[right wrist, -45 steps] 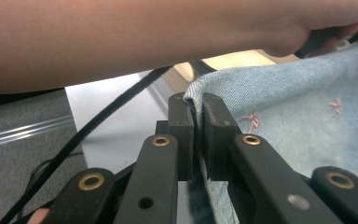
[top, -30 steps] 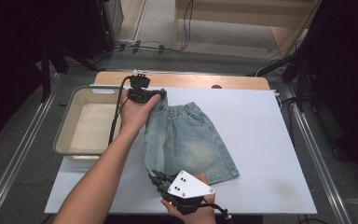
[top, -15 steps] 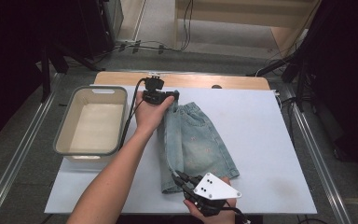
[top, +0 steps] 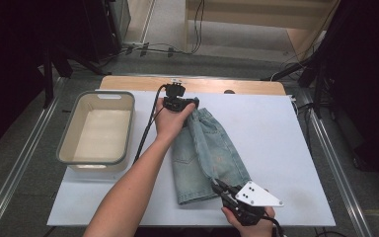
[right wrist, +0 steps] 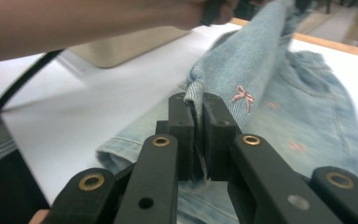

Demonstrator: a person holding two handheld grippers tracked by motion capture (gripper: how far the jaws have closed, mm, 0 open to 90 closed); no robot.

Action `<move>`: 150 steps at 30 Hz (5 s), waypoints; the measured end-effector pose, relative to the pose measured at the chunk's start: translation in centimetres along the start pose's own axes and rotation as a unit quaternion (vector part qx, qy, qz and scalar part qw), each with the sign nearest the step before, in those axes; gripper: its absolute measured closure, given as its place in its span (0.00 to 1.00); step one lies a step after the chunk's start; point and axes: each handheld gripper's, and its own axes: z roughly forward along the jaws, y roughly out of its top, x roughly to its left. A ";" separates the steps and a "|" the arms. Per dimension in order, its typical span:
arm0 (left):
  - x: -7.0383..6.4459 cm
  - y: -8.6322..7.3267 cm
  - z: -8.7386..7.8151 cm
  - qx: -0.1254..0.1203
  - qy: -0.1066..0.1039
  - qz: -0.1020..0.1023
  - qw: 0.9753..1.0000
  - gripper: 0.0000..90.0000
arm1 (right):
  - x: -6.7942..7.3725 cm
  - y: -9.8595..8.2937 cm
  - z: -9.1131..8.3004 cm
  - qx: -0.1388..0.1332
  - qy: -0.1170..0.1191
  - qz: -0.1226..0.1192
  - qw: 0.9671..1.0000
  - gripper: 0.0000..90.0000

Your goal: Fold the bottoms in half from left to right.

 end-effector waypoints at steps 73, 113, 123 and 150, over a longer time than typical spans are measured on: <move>1.0 -2.6 -0.3 0.003 -0.034 0.042 0.999 0.00 | -2.5 -0.6 0.4 0.062 0.131 -0.028 0.989 0.00; 4.0 -5.2 1.5 0.077 -0.021 -0.033 0.996 0.54 | 1.8 -1.9 7.5 0.192 0.068 -0.086 0.975 0.76; 2.7 -4.3 1.2 0.068 -0.041 -0.001 0.997 0.56 | 2.5 -0.2 6.7 0.170 0.072 -0.070 0.980 0.79; -4.1 -10.0 -6.4 0.012 -0.115 0.066 0.991 0.00 | -4.6 0.2 -0.2 0.068 0.078 0.000 0.995 0.00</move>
